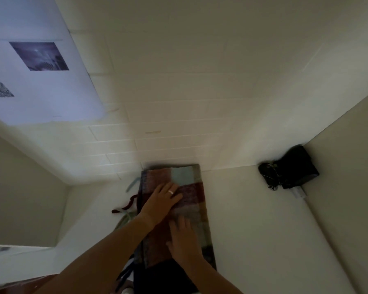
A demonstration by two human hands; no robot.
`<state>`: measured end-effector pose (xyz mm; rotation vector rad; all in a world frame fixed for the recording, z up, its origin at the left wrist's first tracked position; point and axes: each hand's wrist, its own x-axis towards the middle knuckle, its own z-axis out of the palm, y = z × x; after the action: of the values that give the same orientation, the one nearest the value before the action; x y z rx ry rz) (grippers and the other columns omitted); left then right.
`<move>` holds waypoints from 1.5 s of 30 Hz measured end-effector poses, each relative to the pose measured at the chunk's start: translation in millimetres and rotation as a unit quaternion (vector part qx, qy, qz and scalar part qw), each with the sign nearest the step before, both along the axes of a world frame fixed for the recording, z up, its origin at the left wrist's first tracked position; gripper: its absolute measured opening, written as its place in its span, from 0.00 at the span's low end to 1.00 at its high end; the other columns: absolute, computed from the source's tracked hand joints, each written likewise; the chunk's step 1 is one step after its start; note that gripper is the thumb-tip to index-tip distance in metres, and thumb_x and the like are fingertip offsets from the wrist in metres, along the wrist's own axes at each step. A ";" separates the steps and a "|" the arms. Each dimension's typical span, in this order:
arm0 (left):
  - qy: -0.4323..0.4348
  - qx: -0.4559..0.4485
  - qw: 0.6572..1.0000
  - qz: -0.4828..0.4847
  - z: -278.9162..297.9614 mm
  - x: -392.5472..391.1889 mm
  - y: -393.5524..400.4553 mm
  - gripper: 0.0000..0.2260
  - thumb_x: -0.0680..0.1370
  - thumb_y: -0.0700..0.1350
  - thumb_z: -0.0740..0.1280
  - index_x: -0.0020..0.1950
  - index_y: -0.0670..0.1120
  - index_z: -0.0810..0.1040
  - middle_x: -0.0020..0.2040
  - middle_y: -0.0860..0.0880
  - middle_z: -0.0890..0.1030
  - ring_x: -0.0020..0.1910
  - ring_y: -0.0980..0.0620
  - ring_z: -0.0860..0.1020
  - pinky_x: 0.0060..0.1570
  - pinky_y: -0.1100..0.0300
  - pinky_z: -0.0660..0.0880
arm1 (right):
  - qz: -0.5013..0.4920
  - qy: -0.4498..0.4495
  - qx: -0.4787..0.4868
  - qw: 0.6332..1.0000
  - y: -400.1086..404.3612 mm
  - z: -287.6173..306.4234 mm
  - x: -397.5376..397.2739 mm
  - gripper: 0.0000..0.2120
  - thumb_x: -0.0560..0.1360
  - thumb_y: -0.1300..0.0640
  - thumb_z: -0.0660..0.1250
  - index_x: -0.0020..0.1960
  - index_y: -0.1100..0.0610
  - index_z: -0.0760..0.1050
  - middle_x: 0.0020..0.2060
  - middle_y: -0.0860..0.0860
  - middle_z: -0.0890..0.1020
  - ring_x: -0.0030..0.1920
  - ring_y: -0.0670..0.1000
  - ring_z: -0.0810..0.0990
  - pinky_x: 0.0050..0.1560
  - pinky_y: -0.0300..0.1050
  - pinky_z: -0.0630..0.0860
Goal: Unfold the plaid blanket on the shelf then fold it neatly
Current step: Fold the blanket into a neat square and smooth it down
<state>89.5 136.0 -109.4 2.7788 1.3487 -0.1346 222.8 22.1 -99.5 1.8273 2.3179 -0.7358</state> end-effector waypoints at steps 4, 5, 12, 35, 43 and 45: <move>0.111 -0.104 0.988 -0.003 -11.5 -6.9 7.9 0.30 0.80 0.43 0.59 0.79 0.56 0.49 0.80 0.44 0.46 0.79 0.44 0.43 0.77 0.44 0.42 | 0.132 0.077 -0.069 0.986 -12.3 0.5 -11.6 0.35 0.76 0.42 0.64 0.74 0.29 0.44 0.78 0.57 0.48 0.74 0.66 0.53 0.67 0.68 0.62; 0.116 -0.105 0.988 -0.005 -12.7 -8.0 8.8 0.31 0.81 0.44 0.59 0.79 0.56 0.46 0.80 0.45 0.44 0.78 0.45 0.41 0.77 0.45 0.41 | 0.150 0.073 -0.085 0.982 -15.7 -0.7 -14.2 0.37 0.76 0.40 0.64 0.72 0.26 0.40 0.79 0.56 0.44 0.74 0.67 0.51 0.66 0.72 0.60; 0.137 -0.116 0.984 -0.015 -12.7 -9.3 12.5 0.31 0.82 0.47 0.58 0.78 0.56 0.42 0.80 0.46 0.40 0.78 0.46 0.38 0.77 0.45 0.40 | 0.136 0.038 -0.146 0.979 -4.9 1.2 -45.9 0.35 0.74 0.30 0.58 0.67 0.22 0.35 0.78 0.56 0.41 0.72 0.72 0.49 0.63 0.77 0.59; 0.113 -0.189 0.940 0.262 17.1 -48.3 -47.9 0.37 0.75 0.67 0.57 0.75 0.44 0.57 0.71 0.37 0.66 0.68 0.39 0.68 0.64 0.48 0.69 | 0.031 0.030 0.099 0.994 -3.0 -20.8 43.3 0.24 0.80 0.40 0.52 0.48 0.53 0.80 0.65 0.55 0.75 0.67 0.58 0.72 0.69 0.64 0.64; 0.036 -0.176 0.959 0.219 -2.1 -73.6 -71.7 0.35 0.67 0.78 0.34 0.73 0.69 0.34 0.77 0.47 0.33 0.77 0.43 0.37 0.71 0.32 0.44 | -0.026 -0.058 -0.027 0.998 8.6 -19.7 50.7 0.41 0.69 0.29 0.62 0.76 0.44 0.53 0.78 0.58 0.40 0.77 0.64 0.39 0.70 0.69 0.53; 0.062 -0.186 0.958 0.211 -7.7 -87.0 -70.9 0.36 0.66 0.78 0.35 0.72 0.69 0.31 0.77 0.48 0.30 0.75 0.45 0.32 0.71 0.33 0.41 | -0.050 0.036 -0.022 0.998 -0.5 -21.7 45.6 0.43 0.71 0.26 0.56 0.76 0.52 0.56 0.78 0.59 0.54 0.77 0.61 0.51 0.72 0.61 0.58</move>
<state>2.5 65.1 -117.1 2.1578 1.7043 -0.4915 268.3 21.6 -121.2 1.9414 2.2460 -0.8720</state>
